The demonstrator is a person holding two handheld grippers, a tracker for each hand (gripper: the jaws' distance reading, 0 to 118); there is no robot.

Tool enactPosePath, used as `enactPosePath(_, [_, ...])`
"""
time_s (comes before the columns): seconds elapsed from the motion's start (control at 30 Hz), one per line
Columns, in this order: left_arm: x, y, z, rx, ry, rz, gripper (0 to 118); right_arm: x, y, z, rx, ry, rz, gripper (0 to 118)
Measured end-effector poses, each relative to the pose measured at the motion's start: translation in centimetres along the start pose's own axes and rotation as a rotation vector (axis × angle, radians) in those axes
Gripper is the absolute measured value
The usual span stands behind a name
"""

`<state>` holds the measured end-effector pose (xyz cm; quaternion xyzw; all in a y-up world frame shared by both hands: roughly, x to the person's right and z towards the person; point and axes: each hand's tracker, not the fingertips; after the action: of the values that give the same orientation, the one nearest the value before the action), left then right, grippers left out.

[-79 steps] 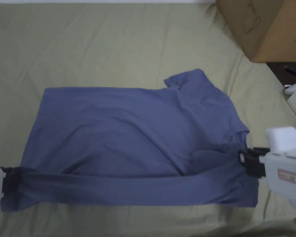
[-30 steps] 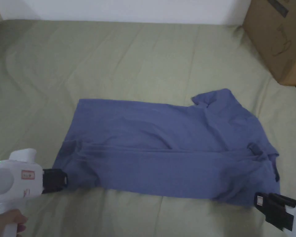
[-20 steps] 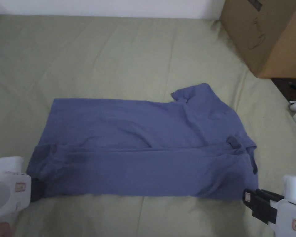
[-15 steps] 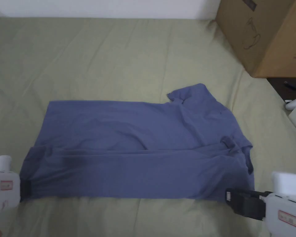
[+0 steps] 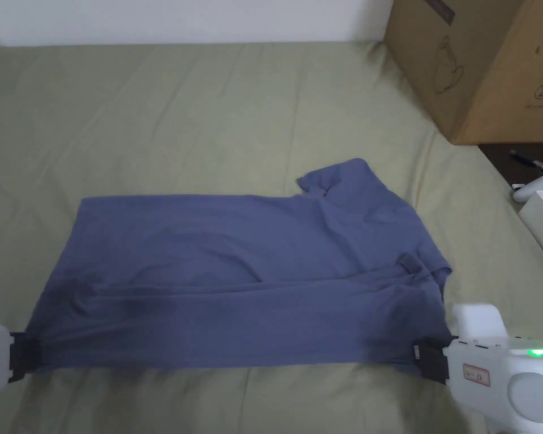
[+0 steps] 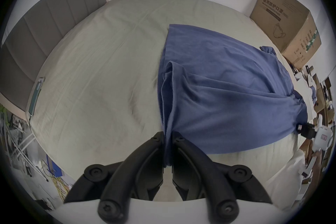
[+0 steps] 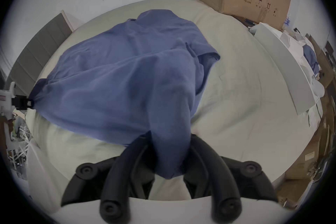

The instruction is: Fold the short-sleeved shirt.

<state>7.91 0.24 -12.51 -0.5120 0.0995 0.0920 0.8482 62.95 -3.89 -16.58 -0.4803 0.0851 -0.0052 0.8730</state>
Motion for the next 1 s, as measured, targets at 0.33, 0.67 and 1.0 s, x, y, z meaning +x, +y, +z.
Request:
enactPosePath(0.33, [-2.0, -3.4, 4.4, 0.014, -0.006, -0.025, 5, 0.1, -0.2, 7.0, 0.04, 0.038, 0.037, 18])
enactPosePath(0.67, [-2.0, -10.1, 2.8, -0.078, -0.051, -0.018, 10, 0.3, -6.0, 5.4, -0.161, -0.017, 0.023, 41])
enactPosePath(1.0, [-0.3, -3.4, 7.5, 0.09, -0.027, -0.096, 102, 0.5, 1.3, 10.9, 0.051, 0.042, 0.036, 60])
